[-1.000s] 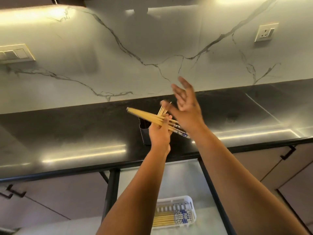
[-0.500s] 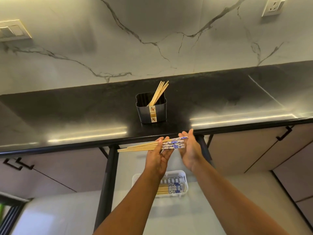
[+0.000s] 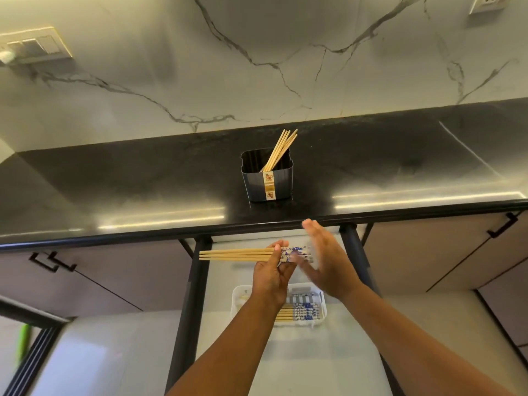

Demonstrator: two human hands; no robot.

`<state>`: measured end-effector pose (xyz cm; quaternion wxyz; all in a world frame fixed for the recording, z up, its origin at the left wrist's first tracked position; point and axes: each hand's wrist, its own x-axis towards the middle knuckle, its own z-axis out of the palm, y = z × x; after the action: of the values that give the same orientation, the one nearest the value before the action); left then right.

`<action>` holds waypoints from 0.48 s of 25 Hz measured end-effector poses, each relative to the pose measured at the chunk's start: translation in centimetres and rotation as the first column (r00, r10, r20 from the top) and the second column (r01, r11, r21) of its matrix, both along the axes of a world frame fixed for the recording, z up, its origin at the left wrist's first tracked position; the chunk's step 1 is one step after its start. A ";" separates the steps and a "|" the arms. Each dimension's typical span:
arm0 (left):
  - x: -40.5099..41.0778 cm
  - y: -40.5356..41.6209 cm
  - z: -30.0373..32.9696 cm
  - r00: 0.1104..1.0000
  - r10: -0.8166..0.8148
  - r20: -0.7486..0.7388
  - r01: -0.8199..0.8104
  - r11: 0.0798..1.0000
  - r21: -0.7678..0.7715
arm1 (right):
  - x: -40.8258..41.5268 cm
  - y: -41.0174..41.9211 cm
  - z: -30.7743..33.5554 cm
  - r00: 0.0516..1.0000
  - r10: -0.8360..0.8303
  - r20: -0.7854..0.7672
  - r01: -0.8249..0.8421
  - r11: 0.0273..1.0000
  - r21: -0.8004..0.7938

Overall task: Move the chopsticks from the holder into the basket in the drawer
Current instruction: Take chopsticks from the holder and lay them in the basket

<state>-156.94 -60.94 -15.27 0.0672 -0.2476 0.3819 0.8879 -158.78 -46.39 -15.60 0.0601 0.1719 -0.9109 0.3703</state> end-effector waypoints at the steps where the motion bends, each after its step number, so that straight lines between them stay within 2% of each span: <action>1: 0.1 0.3 -0.4 0.999 -0.028 0.023 0.029 0.998 -0.049 | 0.4 -0.1 -0.6 0.984 0.150 -0.097 -0.125 0.966 0.226; 2: 0.3 0.8 -0.8 0.997 -0.047 0.063 0.053 0.994 -0.092 | 0.9 -0.5 -1.1 0.966 0.238 -0.097 -0.190 0.917 0.352; 3: 0.5 1.3 -1.2 0.992 -0.065 0.106 0.077 0.991 -0.109 | 1.3 -1.0 -1.9 0.963 0.253 -0.095 -0.191 0.887 0.420; 6: 1.1 1.9 -2.8 0.977 -0.095 0.189 0.102 0.994 -0.029 | 1.6 -2.9 -3.6 0.984 0.151 -0.091 -0.071 0.813 0.578; 9: 1.5 0.9 -4.6 0.963 -0.091 0.253 0.086 0.996 0.032 | 2.0 -2.9 -5.8 0.993 0.118 0.012 -0.100 0.778 0.621; 12: 1.7 -0.7 -6.5 0.910 -0.119 0.397 0.135 0.991 -0.012 | 2.5 -1.6 -8.1 0.982 0.161 0.096 -0.185 0.737 0.651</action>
<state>-155.28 -61.60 -21.74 0.1958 -0.3978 0.3929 0.8056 -156.29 -48.02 -23.65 -0.0540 0.2595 -0.9636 0.0339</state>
